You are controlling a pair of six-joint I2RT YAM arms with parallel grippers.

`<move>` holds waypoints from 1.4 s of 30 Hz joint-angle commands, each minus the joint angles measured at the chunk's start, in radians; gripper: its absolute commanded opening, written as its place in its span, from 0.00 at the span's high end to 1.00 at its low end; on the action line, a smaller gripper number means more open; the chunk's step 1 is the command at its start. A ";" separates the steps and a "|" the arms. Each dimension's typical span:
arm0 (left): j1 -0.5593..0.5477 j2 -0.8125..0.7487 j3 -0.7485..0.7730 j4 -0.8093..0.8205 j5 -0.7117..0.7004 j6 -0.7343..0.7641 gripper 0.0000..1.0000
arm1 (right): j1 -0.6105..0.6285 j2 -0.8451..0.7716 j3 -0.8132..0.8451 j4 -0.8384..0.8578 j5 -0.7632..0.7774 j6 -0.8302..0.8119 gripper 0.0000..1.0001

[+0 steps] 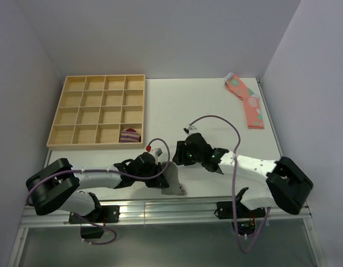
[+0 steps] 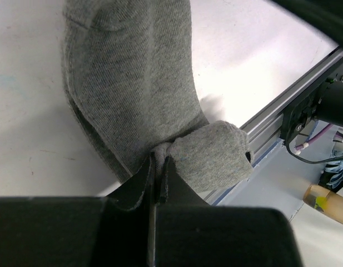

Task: Roll the socks
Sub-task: Roll the sock at the center of the board.

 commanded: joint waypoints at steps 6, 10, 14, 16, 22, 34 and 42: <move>0.047 0.057 -0.042 -0.172 -0.019 0.092 1.00 | 0.038 -0.324 -0.248 0.242 -0.072 0.037 0.48; 0.076 0.065 -0.037 -0.175 0.002 0.117 1.00 | 0.146 -0.353 -0.282 0.242 0.028 0.046 0.48; 0.088 0.091 -0.014 -0.192 0.015 0.141 1.00 | 0.245 -0.352 -0.304 0.233 0.108 0.058 0.47; 0.090 0.102 -0.010 -0.185 0.018 0.143 1.00 | 0.257 -0.356 -0.322 0.258 0.106 0.055 0.46; 0.096 0.122 0.000 -0.182 0.025 0.151 1.00 | 0.299 -0.390 -0.359 0.282 0.123 0.054 0.45; 0.122 0.172 0.013 -0.166 0.054 0.167 1.00 | 0.403 -0.447 -0.411 0.310 0.172 0.066 0.44; 0.143 0.195 0.021 -0.164 0.067 0.180 0.99 | 0.478 -0.428 -0.422 0.290 0.255 0.104 0.44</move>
